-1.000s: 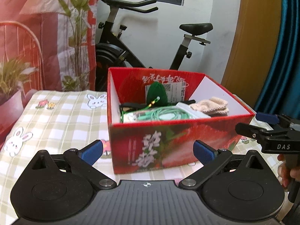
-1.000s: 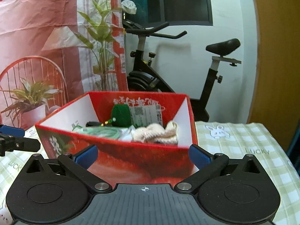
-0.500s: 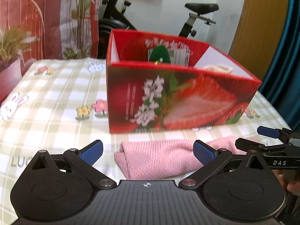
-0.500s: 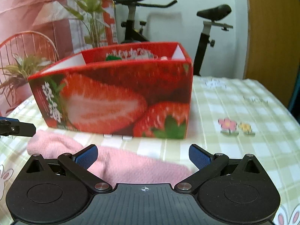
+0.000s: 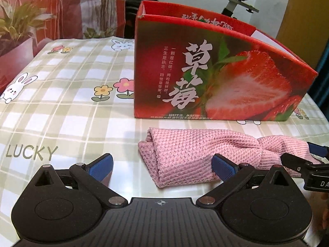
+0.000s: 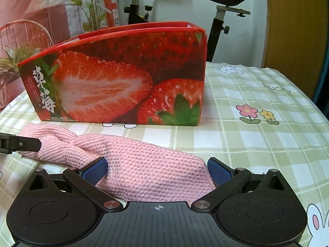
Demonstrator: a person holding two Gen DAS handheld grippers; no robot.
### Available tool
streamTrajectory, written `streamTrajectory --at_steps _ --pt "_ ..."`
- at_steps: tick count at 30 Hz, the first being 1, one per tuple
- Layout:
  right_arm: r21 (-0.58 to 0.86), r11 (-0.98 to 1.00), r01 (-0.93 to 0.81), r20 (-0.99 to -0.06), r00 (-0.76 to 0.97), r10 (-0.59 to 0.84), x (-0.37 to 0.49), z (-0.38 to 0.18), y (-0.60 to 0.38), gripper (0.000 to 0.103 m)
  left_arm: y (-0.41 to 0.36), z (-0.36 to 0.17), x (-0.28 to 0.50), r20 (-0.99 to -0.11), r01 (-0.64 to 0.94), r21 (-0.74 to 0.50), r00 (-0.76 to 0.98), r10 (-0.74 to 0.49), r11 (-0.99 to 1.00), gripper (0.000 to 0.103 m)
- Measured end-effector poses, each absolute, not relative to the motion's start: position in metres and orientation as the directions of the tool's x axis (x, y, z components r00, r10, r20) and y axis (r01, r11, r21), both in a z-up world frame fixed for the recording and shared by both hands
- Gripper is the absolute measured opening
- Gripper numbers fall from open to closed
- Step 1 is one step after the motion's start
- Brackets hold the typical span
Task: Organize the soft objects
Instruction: 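Move both tools back down to the pink knitted towel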
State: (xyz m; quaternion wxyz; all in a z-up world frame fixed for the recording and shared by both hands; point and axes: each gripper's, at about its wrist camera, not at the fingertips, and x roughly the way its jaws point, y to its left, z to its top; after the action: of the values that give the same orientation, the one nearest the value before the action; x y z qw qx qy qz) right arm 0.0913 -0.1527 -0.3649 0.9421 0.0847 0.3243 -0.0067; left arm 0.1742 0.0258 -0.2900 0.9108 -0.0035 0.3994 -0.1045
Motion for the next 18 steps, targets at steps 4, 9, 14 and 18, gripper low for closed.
streamTrajectory --at_steps 4,9,14,18 --pt "0.160 0.985 0.068 -0.612 0.790 0.044 0.0919 -0.3654 -0.1536 0.103 0.0230 -0.2939 0.1715 -0.719 0.188 -0.064 0.673 -0.175 0.980 0.103" --pt "0.163 0.984 0.069 -0.611 0.791 0.046 0.0925 -0.3662 -0.1537 0.103 0.0186 -0.2964 0.1685 -0.707 0.170 -0.041 0.692 -0.149 0.985 0.103" --pt "0.161 0.984 0.071 -0.611 0.790 0.043 0.0923 -0.3666 -0.1536 0.103 0.0191 -0.2958 0.1670 -0.715 0.164 -0.045 0.684 -0.146 0.985 0.103" --pt "0.162 0.984 0.071 -0.611 0.791 0.043 0.0920 -0.3666 -0.1536 0.103 0.0191 -0.2942 0.1676 -0.731 0.167 -0.049 0.666 -0.149 0.985 0.103"
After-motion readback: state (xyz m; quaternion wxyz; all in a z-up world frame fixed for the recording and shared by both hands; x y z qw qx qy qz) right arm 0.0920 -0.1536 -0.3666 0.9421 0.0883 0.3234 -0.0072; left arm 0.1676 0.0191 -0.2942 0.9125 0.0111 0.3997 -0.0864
